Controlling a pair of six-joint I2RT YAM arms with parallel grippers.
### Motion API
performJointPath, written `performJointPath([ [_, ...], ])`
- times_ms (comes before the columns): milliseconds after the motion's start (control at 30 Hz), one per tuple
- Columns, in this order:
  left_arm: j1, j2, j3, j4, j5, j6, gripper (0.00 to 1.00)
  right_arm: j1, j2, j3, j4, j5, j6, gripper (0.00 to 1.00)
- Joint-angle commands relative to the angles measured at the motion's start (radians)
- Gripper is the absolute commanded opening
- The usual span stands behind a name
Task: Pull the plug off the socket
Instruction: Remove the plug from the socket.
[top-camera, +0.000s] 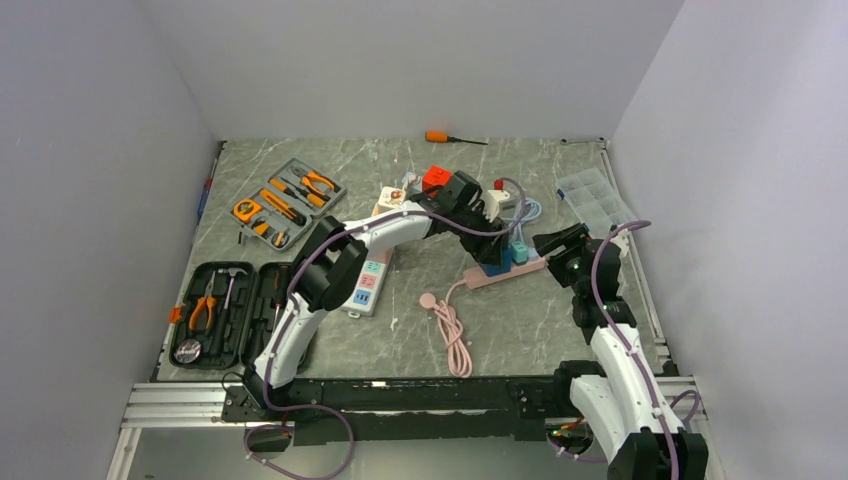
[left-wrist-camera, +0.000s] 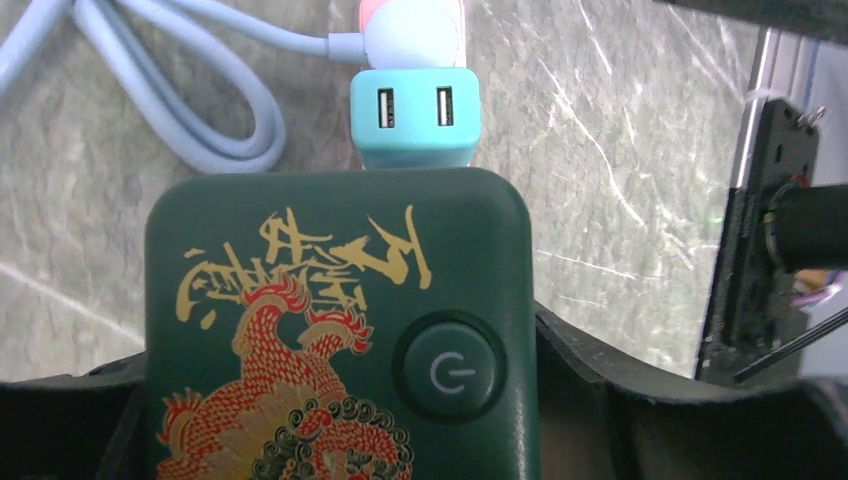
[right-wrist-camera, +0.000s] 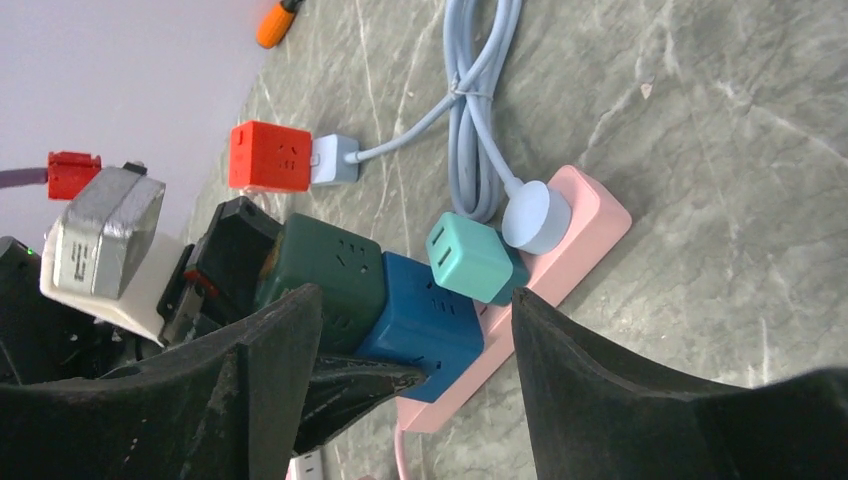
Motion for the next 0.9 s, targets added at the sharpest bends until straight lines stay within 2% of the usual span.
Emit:
performJointPath([
  [0, 0.042, -0.121, 0.047, -0.057, -0.020, -0.194, 0.12, -0.003, -0.015, -0.025, 0.095, -0.061, 0.029, 0.72],
  [200, 0.072, -0.156, 0.133, -0.066, -0.090, -0.320, 0.09, -0.003, 0.015, -0.002, 0.104, -0.129, 0.007, 0.71],
  [400, 0.075, -0.153, 0.179, -0.028, -0.099, -0.383, 0.13, 0.018, 0.031, -0.014, 0.095, -0.210, 0.006, 0.71],
  [533, 0.075, -0.145, 0.215, -0.001, -0.110, -0.417, 0.14, 0.121, 0.031, -0.037, 0.133, -0.175, 0.007, 0.72],
  [700, 0.072, -0.158, 0.203, 0.059, -0.109, -0.463, 0.15, 0.263, 0.127, 0.003, 0.235, -0.092, -0.018, 0.74],
  [867, 0.074, -0.159, 0.199, 0.095, -0.082, -0.502, 0.16, 0.292, 0.223, -0.009, 0.355, -0.087, 0.013, 0.74],
])
